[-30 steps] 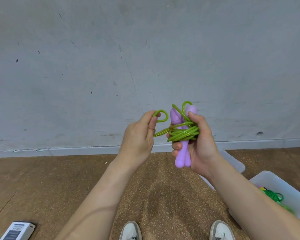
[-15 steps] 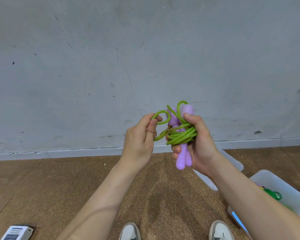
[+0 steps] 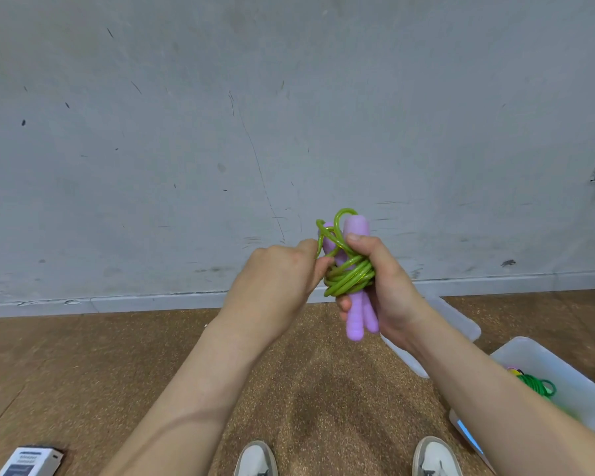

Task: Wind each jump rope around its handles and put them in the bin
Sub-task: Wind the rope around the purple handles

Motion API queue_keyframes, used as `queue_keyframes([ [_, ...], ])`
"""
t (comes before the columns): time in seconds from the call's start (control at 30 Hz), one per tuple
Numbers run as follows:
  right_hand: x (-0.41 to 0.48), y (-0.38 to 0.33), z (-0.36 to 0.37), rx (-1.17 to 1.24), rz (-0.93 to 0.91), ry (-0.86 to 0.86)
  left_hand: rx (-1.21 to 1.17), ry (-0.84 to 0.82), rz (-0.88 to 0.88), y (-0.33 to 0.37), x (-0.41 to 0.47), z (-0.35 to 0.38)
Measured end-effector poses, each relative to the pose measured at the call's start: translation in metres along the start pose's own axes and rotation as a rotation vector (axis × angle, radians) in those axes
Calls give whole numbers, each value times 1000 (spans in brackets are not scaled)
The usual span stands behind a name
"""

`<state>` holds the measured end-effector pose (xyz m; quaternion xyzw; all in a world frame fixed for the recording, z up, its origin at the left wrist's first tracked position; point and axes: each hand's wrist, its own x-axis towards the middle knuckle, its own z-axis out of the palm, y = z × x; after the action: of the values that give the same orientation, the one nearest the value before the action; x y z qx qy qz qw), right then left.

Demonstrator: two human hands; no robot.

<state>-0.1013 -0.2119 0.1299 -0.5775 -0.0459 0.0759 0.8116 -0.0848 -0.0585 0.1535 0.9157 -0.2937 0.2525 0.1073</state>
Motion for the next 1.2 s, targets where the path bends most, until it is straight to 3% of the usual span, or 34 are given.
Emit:
queue_keyframes([
  [0.17, 1, 4, 8, -150, -46, -54, -2, 173, -44, -3, -2, 6],
  [0.23, 3, 6, 8, -171, -40, -57, -189, 154, -194, -1, -2, 5],
  [0.33, 4, 3, 3, -173, -22, -28, -475, 0, -460, -3, 0, -2],
  [0.43, 5, 2, -2, -195, -14, -21, -928, -103, -640, 1, 2, -12],
  [0.53, 7, 2, -3, -261, -31, -32, -1284, -140, -743, 5, 1, -15],
  [0.63, 5, -1, -6, -356, -42, -84, -1437, -259, -778, 3, 2, -13],
  [0.73, -1, -5, -8, -479, -18, -162, -1301, -319, -779, -2, 1, -8],
  [0.93, -9, -10, -12, -736, 90, -206, -909, -360, -519, -15, -1, -6],
  [1.1, -17, -9, 5, -1403, 96, -261, -756, -265, -381, -12, 1, 1],
  [1.2, -19, -3, 18, -1721, 127, -209, -507, -216, -213, 6, -3, 14],
])
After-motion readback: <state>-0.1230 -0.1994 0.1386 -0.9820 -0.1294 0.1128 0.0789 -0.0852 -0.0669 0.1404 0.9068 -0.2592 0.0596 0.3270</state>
